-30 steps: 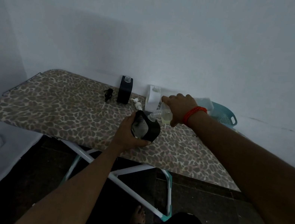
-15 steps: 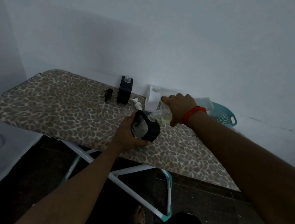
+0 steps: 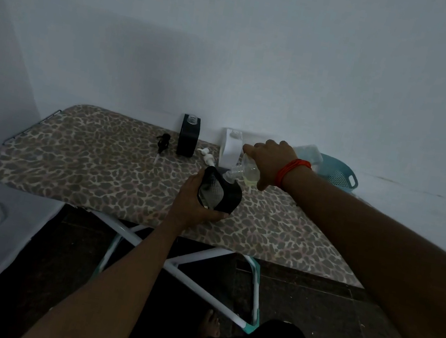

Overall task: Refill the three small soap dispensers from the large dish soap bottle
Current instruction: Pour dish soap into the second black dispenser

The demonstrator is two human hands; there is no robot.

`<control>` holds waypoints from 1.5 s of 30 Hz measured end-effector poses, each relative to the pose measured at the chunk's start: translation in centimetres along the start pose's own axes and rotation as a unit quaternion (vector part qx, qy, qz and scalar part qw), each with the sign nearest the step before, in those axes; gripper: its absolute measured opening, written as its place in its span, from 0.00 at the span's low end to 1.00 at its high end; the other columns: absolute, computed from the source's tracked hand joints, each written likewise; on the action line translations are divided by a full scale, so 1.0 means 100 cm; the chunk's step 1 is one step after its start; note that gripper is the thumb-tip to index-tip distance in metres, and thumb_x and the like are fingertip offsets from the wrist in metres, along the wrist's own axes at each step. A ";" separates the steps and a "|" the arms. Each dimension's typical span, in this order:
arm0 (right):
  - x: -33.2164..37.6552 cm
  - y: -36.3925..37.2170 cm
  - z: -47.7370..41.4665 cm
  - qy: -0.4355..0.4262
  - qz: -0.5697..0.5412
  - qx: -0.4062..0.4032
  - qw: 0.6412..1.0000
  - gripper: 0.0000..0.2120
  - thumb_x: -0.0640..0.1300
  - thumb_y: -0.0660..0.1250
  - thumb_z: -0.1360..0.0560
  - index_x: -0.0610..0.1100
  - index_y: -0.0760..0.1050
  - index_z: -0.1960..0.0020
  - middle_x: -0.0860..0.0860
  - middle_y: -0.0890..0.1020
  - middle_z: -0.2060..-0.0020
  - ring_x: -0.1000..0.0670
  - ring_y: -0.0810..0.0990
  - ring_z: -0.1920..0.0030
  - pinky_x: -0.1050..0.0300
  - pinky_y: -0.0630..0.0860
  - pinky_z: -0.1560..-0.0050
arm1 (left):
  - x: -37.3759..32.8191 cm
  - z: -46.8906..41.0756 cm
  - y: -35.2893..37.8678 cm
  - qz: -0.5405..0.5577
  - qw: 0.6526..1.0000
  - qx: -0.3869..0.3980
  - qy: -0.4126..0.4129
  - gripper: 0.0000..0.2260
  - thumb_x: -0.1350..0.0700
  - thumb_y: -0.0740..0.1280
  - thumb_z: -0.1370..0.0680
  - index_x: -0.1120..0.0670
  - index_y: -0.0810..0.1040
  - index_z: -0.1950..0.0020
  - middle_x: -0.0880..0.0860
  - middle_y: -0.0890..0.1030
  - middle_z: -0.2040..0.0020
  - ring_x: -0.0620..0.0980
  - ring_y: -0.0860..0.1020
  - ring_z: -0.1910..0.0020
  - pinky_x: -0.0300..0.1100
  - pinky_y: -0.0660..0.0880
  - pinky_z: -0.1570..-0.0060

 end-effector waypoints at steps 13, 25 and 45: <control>0.001 -0.003 0.001 0.000 0.008 0.001 1.000 0.44 0.57 0.79 0.36 0.49 0.61 0.28 0.47 0.77 0.38 0.42 0.76 0.39 0.44 0.73 0.42 | 0.003 -0.003 0.001 0.000 1.000 0.001 -0.001 0.53 0.50 0.86 0.37 0.55 0.61 0.19 0.53 0.68 0.22 0.54 0.68 0.24 0.59 0.68 0.27; 0.002 -0.004 0.001 -0.001 0.010 0.005 1.000 0.44 0.57 0.79 0.36 0.49 0.61 0.28 0.47 0.77 0.38 0.42 0.76 0.39 0.44 0.73 0.42 | 0.001 -0.003 0.001 -0.005 1.000 -0.001 0.008 0.54 0.49 0.86 0.38 0.55 0.61 0.19 0.53 0.69 0.23 0.53 0.68 0.24 0.59 0.68 0.27; 0.002 -0.004 0.000 0.002 0.014 0.005 1.000 0.47 0.57 0.80 0.37 0.49 0.59 0.26 0.46 0.76 0.38 0.42 0.76 0.38 0.43 0.73 0.41 | -0.001 -0.003 0.000 0.003 1.000 -0.002 0.011 0.52 0.51 0.86 0.37 0.56 0.62 0.20 0.53 0.70 0.24 0.53 0.69 0.25 0.58 0.69 0.28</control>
Point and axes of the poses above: each hand's wrist, its own z-axis away from the middle knuckle, its own y-axis out of the palm, x = y × z, the point moved 8 cm from there along -z, towards the middle knuckle
